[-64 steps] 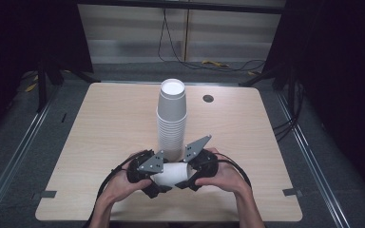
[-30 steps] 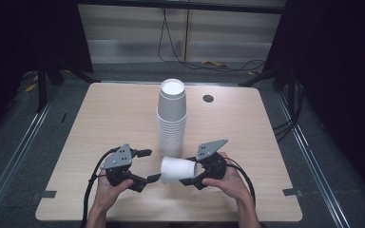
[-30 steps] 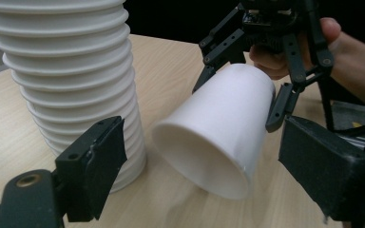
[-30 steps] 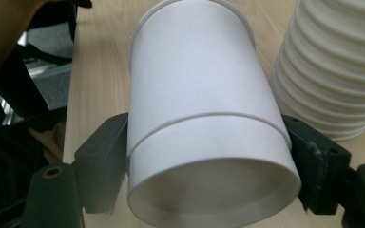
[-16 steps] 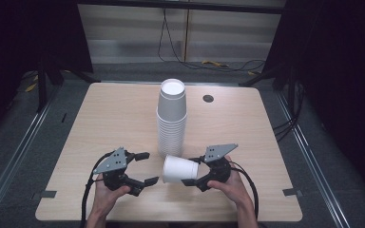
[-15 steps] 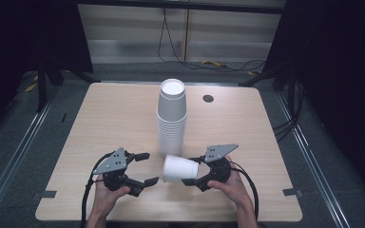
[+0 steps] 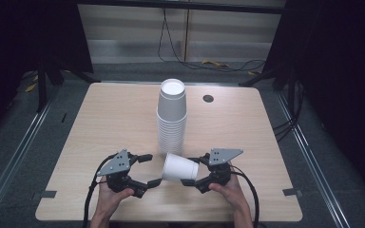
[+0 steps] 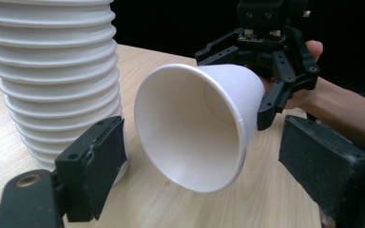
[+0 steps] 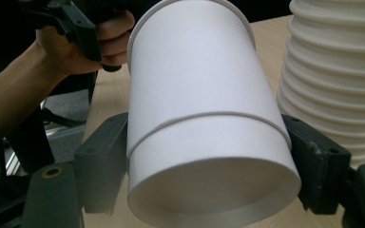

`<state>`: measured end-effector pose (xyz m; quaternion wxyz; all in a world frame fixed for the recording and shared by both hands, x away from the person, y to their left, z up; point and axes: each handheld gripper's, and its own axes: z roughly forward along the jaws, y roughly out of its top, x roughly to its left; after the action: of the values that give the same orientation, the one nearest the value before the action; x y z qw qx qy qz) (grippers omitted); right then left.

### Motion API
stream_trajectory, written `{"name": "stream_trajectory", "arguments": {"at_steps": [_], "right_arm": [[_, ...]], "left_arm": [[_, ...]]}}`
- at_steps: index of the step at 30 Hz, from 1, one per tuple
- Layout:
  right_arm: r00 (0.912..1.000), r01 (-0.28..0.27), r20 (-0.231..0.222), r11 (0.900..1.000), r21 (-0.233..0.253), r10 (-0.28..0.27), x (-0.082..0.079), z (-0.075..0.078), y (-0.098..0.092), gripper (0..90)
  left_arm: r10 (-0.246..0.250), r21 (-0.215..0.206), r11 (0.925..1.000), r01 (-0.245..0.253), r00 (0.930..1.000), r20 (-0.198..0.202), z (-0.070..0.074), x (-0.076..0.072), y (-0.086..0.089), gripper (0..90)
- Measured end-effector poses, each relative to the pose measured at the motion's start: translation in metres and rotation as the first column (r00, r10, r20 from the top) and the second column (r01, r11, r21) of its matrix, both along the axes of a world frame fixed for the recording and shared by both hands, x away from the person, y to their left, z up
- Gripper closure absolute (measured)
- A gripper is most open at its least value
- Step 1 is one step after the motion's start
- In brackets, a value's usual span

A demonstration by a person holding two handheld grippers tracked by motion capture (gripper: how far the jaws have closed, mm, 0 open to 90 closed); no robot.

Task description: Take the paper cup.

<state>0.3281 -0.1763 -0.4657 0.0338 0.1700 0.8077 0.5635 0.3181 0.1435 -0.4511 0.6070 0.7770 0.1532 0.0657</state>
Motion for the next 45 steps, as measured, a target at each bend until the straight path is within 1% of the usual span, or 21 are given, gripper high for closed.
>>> {"name": "stream_trajectory", "arguments": {"at_steps": [3,7,10,11,12,13,16,18,19,21,25,27,32,33,35,36,37,41,43,44,45], "right_arm": [[0.9999,0.004,0.01,1.0,0.015,-0.004,-0.001,-0.001,0.0,23.7],[0.9999,-0.009,0.013,0.999,0.036,0.009,0.0,-0.003,0.0,23.6],[0.9999,-0.008,0.009,0.999,0.052,0.007,0.0,-0.003,0.0,23.6],[0.9999,-0.007,0.012,0.999,0.053,0.006,0.0,-0.003,0.0,23.6],[0.9999,-0.007,0.012,0.999,0.053,0.006,0.0,-0.003,0.0,23.6],[0.9999,-0.01,0.011,0.998,0.065,0.01,0.0,-0.003,0.0,23.6],[0.9998,-0.02,0.012,0.995,0.093,0.018,0.0,-0.003,-0.001,23.6],[0.9996,-0.027,0.009,0.995,0.1,0.026,0.0,-0.003,-0.001,23.7],[0.9996,-0.027,0.009,0.994,0.103,0.026,0.0,-0.003,-0.001,23.7],[0.9993,-0.035,0.013,0.993,0.11,0.034,0.0,-0.002,-0.001,23.7],[0.9993,-0.034,0.018,0.993,0.117,0.032,-0.001,-0.001,-0.002,23.8],[0.9991,-0.038,0.023,0.992,0.117,0.035,-0.001,-0.001,-0.003,23.8],[0.9983,-0.055,0.028,0.991,0.124,0.052,-0.002,0.0,-0.002,24.0],[0.9984,-0.051,0.03,0.991,0.125,0.047,-0.002,0.001,-0.002,24.0],[0.9982,-0.051,0.037,0.991,0.125,0.047,-0.003,0.001,-0.002,24.0],[0.9984,-0.046,0.038,0.991,0.127,0.041,-0.003,0.002,-0.002,24.1],[0.998,-0.057,0.037,0.99,0.127,0.052,-0.003,0.002,-0.002,24.1],[0.9976,-0.062,0.039,0.99,0.13,0.057,-0.003,0.002,-0.002,24.1],[0.9973,-0.066,0.039,0.989,0.129,0.062,-0.003,0.002,-0.002,24.1],[0.9971,-0.07,0.038,0.989,0.131,0.066,-0.004,0.003,-0.001,24.1],[0.9971,-0.071,0.037,0.988,0.133,0.067,-0.004,0.003,-0.001,24.0]], "left_arm": [[-0.002,-0.012,0.9999,0.002,1.0,-0.006,0.0,0.0,-0.001,15.6],[-0.006,-0.031,0.9995,0.006,0.9999,-0.009,-0.001,0.002,-0.002,15.6],[-0.021,-0.016,0.9997,0.021,0.9996,-0.021,-0.001,0.003,-0.004,15.5],[-0.03,-0.029,0.9992,0.029,0.9991,-0.03,-0.002,0.004,-0.005,15.5],[-0.03,-0.029,0.9992,0.029,0.9991,-0.03,-0.002,0.004,-0.005,15.5],[-0.037,-0.041,0.9985,0.036,0.9988,-0.032,-0.001,0.006,-0.005,15.5],[-0.033,-0.038,0.9988,0.032,0.999,-0.03,0.0,0.007,-0.006,15.5],[-0.035,-0.033,0.9989,0.034,0.9991,-0.023,0.001,0.008,-0.007,15.5],[-0.037,-0.038,0.9987,0.036,0.999,-0.026,0.001,0.008,-0.008,15.5],[-0.029,-0.027,0.9992,0.028,0.9992,-0.027,0.0,0.009,-0.009,15.5],[-0.042,-0.031,0.9987,0.04,0.9983,-0.041,-0.002,0.013,-0.013,14.8],[-0.05,-0.036,0.9982,0.049,0.998,-0.039,-0.002,0.014,-0.016,14.4],[-0.059,-0.036,0.9977,0.058,0.9975,-0.04,-0.004,0.017,-0.022,6.0],[-0.072,-0.037,0.9968,0.07,0.9966,-0.04,-0.004,0.018,-0.023,6.1],[-0.073,-0.03,0.997,0.072,0.9966,-0.039,-0.003,0.018,-0.026,5.7],[-0.087,-0.03,0.9959,0.086,0.9954,-0.04,-0.003,0.019,-0.027,4.8],[-0.091,-0.016,0.9957,0.091,0.9951,-0.038,-0.003,0.02,-0.029,4.0],[-0.117,0.003,0.9931,0.117,0.9925,-0.035,0.002,0.021,-0.034,4.6],[-0.123,0.007,0.9923,0.123,0.9919,-0.03,0.003,0.021,-0.035,5.0],[-0.138,-0.01,0.9904,0.138,0.9901,-0.027,0.004,0.022,-0.037,4.4],[-0.143,-0.006,0.9897,0.143,0.9893,-0.028,0.004,0.022,-0.037,4.8]]}}
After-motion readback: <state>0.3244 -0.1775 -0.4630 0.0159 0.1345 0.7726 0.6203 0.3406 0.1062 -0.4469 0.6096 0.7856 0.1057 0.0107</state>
